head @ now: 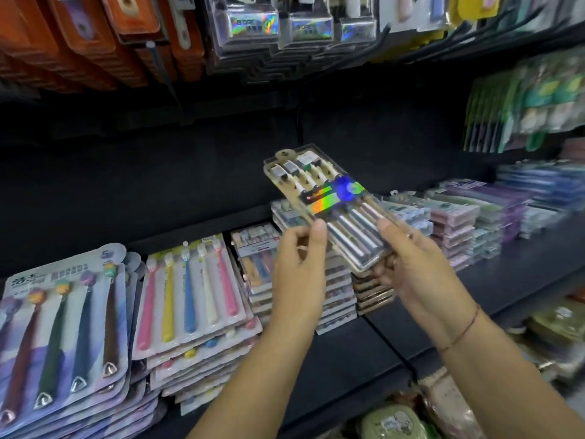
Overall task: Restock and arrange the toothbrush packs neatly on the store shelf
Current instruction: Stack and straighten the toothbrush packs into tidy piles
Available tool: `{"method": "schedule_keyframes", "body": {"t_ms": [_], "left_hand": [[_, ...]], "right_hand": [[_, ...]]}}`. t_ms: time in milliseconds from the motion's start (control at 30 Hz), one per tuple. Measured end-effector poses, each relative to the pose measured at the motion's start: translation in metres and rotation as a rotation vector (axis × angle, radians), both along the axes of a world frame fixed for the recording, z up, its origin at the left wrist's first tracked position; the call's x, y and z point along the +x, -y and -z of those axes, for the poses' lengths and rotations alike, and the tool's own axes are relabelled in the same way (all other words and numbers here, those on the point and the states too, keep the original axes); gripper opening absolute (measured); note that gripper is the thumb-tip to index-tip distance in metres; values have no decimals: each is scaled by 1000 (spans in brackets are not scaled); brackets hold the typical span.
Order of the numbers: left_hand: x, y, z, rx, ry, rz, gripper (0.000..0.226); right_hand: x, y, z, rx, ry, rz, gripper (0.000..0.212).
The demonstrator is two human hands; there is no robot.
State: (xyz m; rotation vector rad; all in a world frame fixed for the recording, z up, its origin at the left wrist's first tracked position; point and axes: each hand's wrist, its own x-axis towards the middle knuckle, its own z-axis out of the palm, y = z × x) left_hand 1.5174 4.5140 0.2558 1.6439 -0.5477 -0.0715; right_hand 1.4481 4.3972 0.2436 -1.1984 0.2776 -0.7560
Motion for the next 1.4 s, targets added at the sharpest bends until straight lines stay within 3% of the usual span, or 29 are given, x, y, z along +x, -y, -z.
{"method": "schedule_keyframes", "body": {"t_ms": [67,167,233,300,500,700,800,933,1100,1167,1300,1367,1400], "left_hand": [[13,11,-4,188,99,-163,48],[46,27,-7,409,-14,-307,84],[61,35,-10,417,-132,-290,103],[69,39,-16,329,-233,-223,106],[85,31,-26,281,-336,-88,63],[93,23,-29,333,-374,-40,58],[98,17,-29,313,-431,-2,33],[98,-4,-25,96,-576,5,12],[101,-37,-19,-82,-539,-116,10],[100,-43,-15,-157,-531,-188,9],[100,-44,-1,-47,-432,-238,46],[98,-41,2,68,-332,-215,70],[96,-41,3,130,-252,-198,76]], "right_hand": [[-7,28,4,65,-17,81,17],[-9,60,19,125,-77,164,16],[-4,73,32,149,-111,190,15],[4,80,44,150,-160,187,10],[26,89,67,184,-241,102,12],[33,89,81,342,-138,18,13],[40,90,88,370,-152,-3,11],[53,86,90,323,-301,40,22],[60,76,97,303,-361,122,28],[56,66,98,243,-359,205,32],[48,38,87,-64,-232,427,31],[48,27,71,-263,-128,371,22],[50,26,63,-363,-107,293,30]]}}
